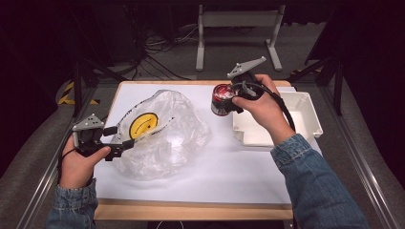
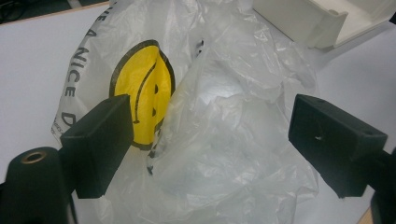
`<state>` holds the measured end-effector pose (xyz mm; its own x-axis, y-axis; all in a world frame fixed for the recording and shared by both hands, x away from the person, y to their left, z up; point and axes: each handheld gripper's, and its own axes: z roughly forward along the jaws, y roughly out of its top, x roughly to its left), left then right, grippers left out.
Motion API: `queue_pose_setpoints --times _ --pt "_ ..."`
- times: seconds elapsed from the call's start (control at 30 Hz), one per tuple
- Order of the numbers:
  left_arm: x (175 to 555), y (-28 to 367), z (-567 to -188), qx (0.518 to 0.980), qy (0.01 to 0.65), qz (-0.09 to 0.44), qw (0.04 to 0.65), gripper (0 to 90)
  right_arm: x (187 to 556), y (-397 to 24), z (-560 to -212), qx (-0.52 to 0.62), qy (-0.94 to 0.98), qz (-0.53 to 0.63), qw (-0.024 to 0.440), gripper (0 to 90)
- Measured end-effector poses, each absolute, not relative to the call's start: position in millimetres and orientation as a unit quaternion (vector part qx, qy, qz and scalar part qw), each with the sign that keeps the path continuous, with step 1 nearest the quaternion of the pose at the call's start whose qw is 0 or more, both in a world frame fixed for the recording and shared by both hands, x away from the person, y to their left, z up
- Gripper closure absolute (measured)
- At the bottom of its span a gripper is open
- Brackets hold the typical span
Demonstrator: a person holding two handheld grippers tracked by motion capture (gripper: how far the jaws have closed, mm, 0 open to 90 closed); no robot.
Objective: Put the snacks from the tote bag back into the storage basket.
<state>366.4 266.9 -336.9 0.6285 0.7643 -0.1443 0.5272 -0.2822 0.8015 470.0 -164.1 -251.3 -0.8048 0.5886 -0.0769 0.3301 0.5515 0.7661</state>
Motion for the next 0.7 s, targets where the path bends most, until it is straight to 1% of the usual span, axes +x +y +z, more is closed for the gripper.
queue_pose_setpoints --times 0.4,0.7 --pt "366 268 -337 0.788 0.41 0.135 0.439 15.0 492 -206 -255 0.32 0.852 0.37 0.187 21.4" --pt "366 268 -337 0.788 0.41 0.137 0.438 15.0 505 -223 -263 0.336 0.85 0.353 0.199 21.4"
